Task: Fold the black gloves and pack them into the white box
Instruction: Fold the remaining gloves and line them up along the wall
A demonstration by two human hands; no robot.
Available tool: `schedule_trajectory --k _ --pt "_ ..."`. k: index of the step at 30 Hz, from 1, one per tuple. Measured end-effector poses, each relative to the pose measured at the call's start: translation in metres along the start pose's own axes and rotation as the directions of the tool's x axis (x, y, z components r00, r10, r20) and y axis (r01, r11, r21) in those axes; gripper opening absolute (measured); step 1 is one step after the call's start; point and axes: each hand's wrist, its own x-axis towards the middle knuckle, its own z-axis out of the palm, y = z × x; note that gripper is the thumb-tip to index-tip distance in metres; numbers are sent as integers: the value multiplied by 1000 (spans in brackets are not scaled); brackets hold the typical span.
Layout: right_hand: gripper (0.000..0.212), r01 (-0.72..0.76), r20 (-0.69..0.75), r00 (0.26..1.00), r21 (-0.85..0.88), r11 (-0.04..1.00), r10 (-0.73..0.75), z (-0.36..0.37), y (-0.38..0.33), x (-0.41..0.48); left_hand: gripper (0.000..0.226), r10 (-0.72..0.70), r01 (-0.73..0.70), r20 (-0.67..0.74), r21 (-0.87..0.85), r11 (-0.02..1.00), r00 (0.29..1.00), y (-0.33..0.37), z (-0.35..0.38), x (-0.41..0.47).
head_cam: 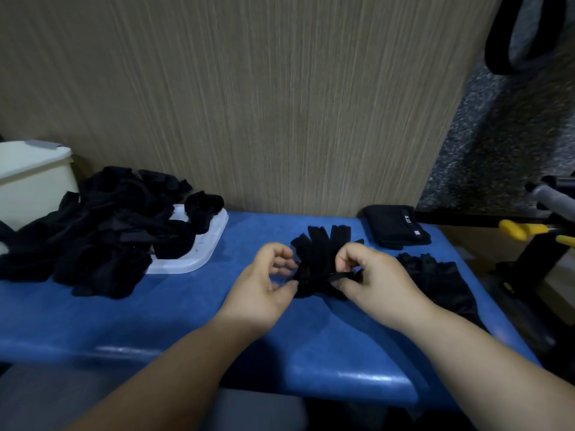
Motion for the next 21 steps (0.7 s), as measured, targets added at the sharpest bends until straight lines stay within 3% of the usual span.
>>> schedule_trajectory --k 14,17,21 --pt "25 62 -52 997 7 998 -61 5 -4 2 41 36 -29 64 -101 994 997 1 6 2" --pt "26 43 -49 998 5 999 -43 6 -6 1 33 24 -12 104 -123 992 994 3 6 1" --pt "24 -2 -110 994 9 1000 3 8 -8 2 20 11 -8 79 -32 999 997 9 6 -2"
